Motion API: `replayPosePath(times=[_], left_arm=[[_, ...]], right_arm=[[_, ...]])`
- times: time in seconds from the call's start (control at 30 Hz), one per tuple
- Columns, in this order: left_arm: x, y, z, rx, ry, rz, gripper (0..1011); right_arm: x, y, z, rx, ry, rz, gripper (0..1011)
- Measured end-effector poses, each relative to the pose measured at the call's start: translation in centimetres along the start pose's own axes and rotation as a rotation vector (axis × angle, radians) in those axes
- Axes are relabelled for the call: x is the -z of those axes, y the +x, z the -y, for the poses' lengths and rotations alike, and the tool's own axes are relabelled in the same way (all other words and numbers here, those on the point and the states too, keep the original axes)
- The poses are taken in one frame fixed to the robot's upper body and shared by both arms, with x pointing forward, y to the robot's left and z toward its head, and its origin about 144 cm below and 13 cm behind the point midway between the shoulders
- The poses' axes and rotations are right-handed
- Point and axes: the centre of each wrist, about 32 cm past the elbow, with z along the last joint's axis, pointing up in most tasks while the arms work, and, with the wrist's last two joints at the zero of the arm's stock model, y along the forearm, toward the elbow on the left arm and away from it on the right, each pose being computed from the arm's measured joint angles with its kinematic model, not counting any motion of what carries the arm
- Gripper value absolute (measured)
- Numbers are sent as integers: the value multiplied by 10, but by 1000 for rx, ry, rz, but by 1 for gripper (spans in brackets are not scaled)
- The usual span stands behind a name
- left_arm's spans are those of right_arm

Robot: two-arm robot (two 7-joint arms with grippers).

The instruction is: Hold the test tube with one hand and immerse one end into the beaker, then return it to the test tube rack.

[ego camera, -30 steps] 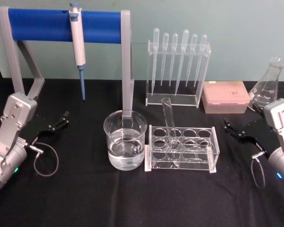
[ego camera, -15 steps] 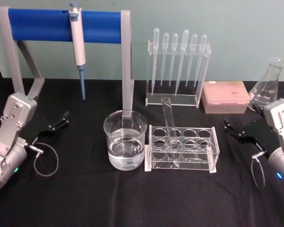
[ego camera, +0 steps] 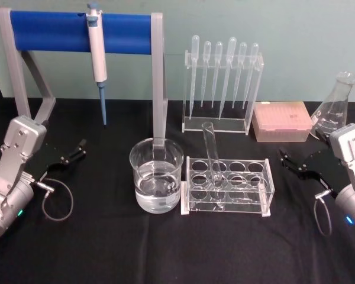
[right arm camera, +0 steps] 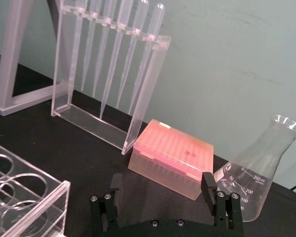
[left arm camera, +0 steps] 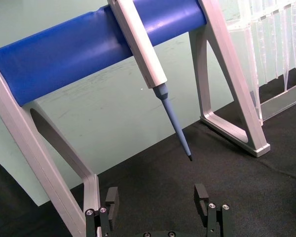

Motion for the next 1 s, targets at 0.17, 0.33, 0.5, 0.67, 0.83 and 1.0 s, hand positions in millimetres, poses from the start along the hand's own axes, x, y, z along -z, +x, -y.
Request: replayPosePath(times=[0.17,0.33,0.5,0.67,0.83,1.0], left_arm=[[0,0,0,0,0,0,1000],[0,0,0,0,0,0,1000],[0,0,0,0,0,0,1000],[0,0,0,0,0,0,1000],[0,0,0,0,0,0,1000],[0,0,0,0,0,0,1000]], right_arm=[[0,1,11,8,30,3,1000],[-8,5,28,-4,62,-2,1000],[-28,10,50,-112,73,-38,1000],[-46,6,58,-255,65,-78,1002],[-57,-2,55,-357,74,-105,1000],[-68,-15,39,-446,69,-141,1000]])
